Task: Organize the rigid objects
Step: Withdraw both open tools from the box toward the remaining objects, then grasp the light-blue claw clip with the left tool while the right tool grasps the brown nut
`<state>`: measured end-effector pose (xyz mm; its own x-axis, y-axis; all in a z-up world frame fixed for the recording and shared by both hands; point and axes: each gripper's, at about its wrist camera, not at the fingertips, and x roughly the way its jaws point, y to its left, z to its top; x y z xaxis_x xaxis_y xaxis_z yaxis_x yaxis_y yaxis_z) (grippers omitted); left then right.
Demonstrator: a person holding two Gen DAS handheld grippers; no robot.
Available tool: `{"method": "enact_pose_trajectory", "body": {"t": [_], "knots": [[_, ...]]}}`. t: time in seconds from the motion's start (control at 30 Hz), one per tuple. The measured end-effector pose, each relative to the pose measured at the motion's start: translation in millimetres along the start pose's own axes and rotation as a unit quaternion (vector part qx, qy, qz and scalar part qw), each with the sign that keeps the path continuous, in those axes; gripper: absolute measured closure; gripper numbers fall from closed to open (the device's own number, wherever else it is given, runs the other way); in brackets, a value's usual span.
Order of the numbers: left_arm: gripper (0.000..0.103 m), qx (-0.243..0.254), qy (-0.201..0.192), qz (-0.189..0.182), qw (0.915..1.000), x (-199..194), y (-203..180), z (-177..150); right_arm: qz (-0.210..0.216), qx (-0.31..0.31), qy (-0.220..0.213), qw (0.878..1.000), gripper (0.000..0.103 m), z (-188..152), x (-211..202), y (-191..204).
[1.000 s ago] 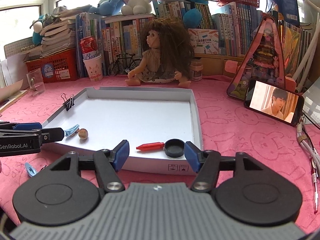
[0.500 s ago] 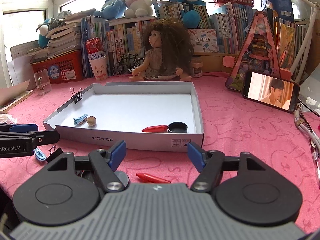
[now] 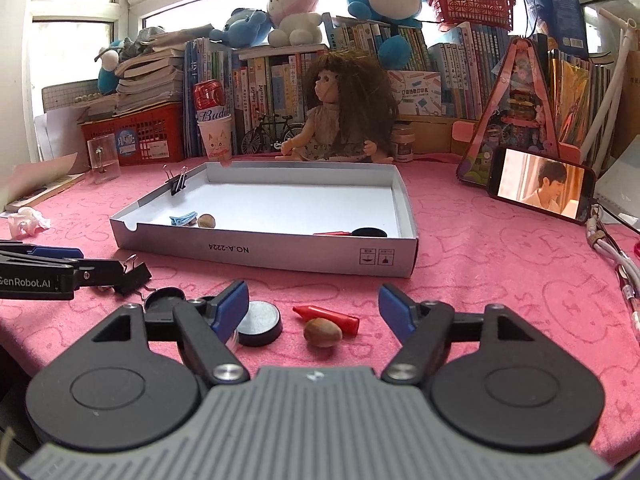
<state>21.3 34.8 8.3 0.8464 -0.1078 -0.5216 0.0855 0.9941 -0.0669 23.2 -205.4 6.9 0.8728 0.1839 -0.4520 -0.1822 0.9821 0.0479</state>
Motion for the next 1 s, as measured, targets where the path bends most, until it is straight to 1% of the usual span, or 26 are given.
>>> {"method": "enact_pose_trajectory", "body": {"t": [0.2,0.3,0.43,0.5,0.6,0.67,0.8,0.87,0.93,1.0], "knots": [[0.049,0.014,-0.005,0.017,0.9998,-4,4,-5,-0.011,-0.006,-0.004,1.0,0.021,-9,-5,1],[0.051,0.013,0.002,0.02,0.9997,-4,6,-8,-0.018,-0.012,-0.001,1.0,0.027,-13,-5,2],[0.053,0.01,0.009,0.019,0.9997,0,7,-11,-0.035,-0.009,0.001,0.999,0.031,-16,-4,3],[0.052,0.02,0.009,0.022,0.9995,3,5,-13,-0.046,-0.013,-0.003,0.999,0.031,-18,-4,6],[0.052,0.035,0.003,0.03,0.9989,6,0,-14,-0.055,-0.017,-0.007,0.998,0.035,-18,-3,11],[0.052,0.035,0.002,0.031,0.9989,7,-1,-14,-0.061,-0.019,-0.006,0.998,0.042,-19,-2,13],[0.052,0.029,0.002,0.032,0.9991,6,-1,-15,-0.064,-0.019,0.001,0.998,0.05,-21,0,16],[0.054,0.023,0.002,0.032,0.9992,6,0,-15,-0.064,-0.014,0.004,0.998,0.055,-21,0,16],[0.055,0.017,0.004,0.033,0.9993,5,-1,-14,-0.063,-0.01,0.005,0.998,0.058,-22,0,17],[0.054,0.01,0.006,0.037,0.9992,5,-2,-12,-0.062,-0.008,0.005,0.998,0.058,-22,0,17]]}}
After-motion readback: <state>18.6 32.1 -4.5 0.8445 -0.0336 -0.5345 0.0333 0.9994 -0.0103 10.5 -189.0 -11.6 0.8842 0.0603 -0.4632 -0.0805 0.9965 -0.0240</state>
